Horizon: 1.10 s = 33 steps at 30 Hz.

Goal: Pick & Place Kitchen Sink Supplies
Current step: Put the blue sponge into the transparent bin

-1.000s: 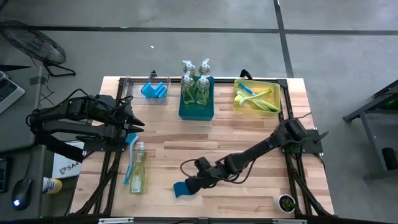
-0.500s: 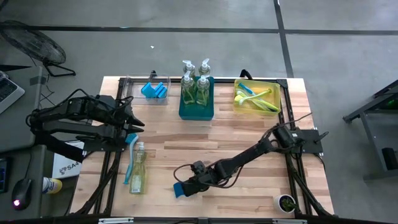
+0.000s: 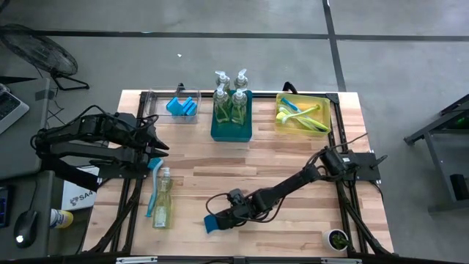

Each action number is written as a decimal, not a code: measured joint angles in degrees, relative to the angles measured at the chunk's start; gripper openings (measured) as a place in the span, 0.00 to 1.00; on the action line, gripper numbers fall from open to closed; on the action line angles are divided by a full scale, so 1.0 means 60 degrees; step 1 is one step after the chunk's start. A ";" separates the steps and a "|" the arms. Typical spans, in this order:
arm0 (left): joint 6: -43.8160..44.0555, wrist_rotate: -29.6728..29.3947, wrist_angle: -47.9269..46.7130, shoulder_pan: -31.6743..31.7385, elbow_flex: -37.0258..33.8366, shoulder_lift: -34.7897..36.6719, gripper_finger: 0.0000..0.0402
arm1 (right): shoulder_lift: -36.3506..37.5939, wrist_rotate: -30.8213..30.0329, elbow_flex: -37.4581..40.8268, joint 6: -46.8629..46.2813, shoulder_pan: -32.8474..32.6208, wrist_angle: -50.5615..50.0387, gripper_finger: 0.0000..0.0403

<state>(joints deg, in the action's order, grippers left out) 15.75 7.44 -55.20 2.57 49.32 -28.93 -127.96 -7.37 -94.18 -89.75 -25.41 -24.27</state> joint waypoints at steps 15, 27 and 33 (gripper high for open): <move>-0.0004 -0.0010 -0.0050 0.0000 0.0000 0.0000 0.31 | -0.0040 0.0075 0.0020 0.0036 0.0000 0.0222 0.36; -0.0004 -0.0018 -0.0047 0.0000 0.0000 0.0000 0.31 | -0.0180 0.0120 0.0027 0.0043 -0.0022 0.0452 0.31; -0.0007 -0.0044 -0.0073 0.0004 0.0004 -0.0004 0.31 | -0.0495 0.0205 -0.0006 -0.0052 -0.0036 0.1054 0.31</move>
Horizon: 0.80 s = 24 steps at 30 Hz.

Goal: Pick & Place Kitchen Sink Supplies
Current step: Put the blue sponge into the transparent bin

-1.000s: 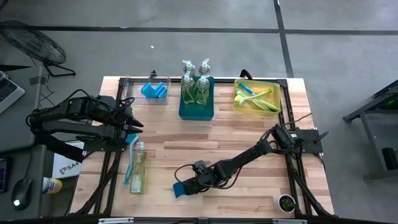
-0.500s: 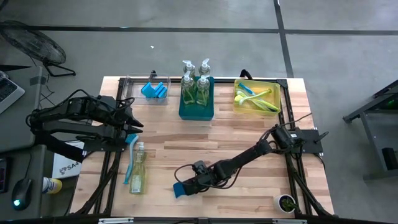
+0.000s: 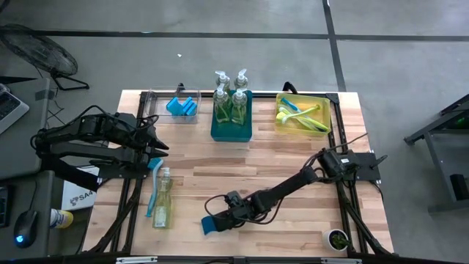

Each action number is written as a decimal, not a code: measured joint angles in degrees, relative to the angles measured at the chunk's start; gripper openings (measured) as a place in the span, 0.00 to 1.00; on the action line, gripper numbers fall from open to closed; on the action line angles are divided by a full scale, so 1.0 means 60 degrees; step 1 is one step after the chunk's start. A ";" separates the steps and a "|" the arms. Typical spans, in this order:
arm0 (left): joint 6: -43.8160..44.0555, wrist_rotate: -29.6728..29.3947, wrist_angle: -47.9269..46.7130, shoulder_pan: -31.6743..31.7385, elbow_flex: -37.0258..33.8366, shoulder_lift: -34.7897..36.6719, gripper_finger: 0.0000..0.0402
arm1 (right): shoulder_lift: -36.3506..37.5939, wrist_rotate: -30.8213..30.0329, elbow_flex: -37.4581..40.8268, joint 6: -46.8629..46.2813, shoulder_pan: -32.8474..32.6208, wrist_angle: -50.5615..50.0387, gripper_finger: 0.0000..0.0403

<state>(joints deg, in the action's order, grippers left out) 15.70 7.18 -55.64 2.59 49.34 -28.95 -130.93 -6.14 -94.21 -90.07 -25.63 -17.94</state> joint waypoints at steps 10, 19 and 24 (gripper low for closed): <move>-0.0044 -0.0011 -0.0172 0.0000 0.0000 0.0000 0.31 | 0.0000 -0.0309 0.0018 -0.0200 -0.0004 -0.0366 0.08; -0.0040 -0.0022 -0.0262 0.0000 0.0000 0.0000 0.31 | -0.0012 -0.0669 0.0029 -0.0196 -0.0008 -0.0291 0.01; -0.0029 -0.0022 -0.0262 0.0000 0.0000 0.0000 0.31 | -0.0017 -0.1743 0.0057 -0.0163 -0.0029 0.0233 0.01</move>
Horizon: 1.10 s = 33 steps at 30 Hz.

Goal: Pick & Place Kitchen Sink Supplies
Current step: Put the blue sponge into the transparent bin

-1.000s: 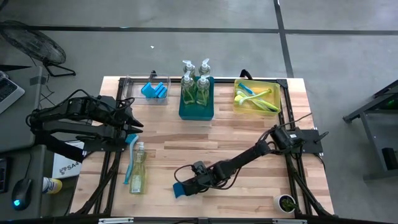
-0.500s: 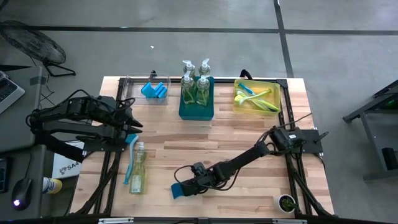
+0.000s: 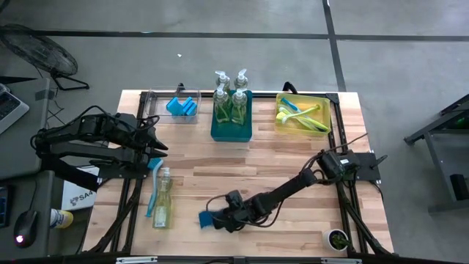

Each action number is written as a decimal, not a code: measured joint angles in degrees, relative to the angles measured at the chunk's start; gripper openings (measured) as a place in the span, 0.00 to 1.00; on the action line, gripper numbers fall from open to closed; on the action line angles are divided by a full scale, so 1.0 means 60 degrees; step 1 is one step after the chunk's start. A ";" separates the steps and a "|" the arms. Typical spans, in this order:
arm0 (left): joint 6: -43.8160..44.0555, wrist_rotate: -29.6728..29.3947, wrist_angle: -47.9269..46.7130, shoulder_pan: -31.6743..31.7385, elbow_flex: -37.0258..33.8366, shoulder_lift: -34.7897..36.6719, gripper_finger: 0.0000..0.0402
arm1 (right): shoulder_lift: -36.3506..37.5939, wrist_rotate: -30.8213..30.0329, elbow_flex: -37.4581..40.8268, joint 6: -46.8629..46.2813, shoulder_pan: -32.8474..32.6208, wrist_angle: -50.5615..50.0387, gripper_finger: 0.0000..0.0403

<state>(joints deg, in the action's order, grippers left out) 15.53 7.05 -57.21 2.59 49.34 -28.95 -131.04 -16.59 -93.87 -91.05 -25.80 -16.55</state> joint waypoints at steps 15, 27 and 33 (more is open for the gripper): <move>0.0681 -0.0029 0.0712 0.0000 0.0004 -0.0025 0.31 | 0.0941 -0.4888 -0.0021 0.2479 0.0308 0.1395 0.00; 0.0961 -0.0554 0.2200 0.0004 0.0004 -0.0491 0.31 | 0.1586 -0.5602 -0.0013 0.5674 0.1348 0.2562 0.00; 0.0972 -0.0739 0.2302 0.0004 0.0004 -0.0837 0.31 | 0.2310 -0.5824 -0.0017 0.7487 0.1677 0.2459 0.00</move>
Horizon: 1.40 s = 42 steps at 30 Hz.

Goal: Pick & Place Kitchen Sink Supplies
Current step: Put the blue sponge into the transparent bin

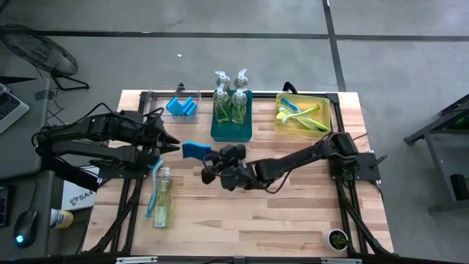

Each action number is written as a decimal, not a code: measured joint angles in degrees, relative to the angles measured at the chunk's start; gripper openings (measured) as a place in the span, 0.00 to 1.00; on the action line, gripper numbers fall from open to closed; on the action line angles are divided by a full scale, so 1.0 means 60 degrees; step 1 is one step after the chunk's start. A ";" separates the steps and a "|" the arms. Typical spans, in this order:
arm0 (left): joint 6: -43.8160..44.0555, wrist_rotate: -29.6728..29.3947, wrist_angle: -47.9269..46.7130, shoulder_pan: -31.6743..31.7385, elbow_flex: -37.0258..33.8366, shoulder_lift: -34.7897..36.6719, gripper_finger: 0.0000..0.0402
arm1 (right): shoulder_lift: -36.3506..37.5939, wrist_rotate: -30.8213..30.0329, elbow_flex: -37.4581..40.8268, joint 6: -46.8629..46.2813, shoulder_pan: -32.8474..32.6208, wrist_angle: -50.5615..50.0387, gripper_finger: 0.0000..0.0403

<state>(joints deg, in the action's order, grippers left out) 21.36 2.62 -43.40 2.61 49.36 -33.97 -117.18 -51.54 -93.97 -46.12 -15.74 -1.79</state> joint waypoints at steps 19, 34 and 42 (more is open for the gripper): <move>0.0237 0.0039 0.1668 0.0000 0.0002 -0.0126 0.31 | 0.1101 -0.0323 -0.0004 0.3141 0.0188 -0.0503 0.00; 0.0268 -0.0066 0.2009 0.0000 0.0000 -0.0192 0.31 | 0.1751 -0.0017 -0.0007 0.4581 0.0214 -0.0447 0.00; 0.0259 0.0010 0.2533 0.0000 0.0000 -0.0501 0.31 | 0.1751 0.0398 -0.0011 0.5513 0.0273 0.0365 0.00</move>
<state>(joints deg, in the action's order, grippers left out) 22.92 2.68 -28.20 2.61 49.36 -36.98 -106.67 -49.15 -94.04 -13.05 -14.10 0.40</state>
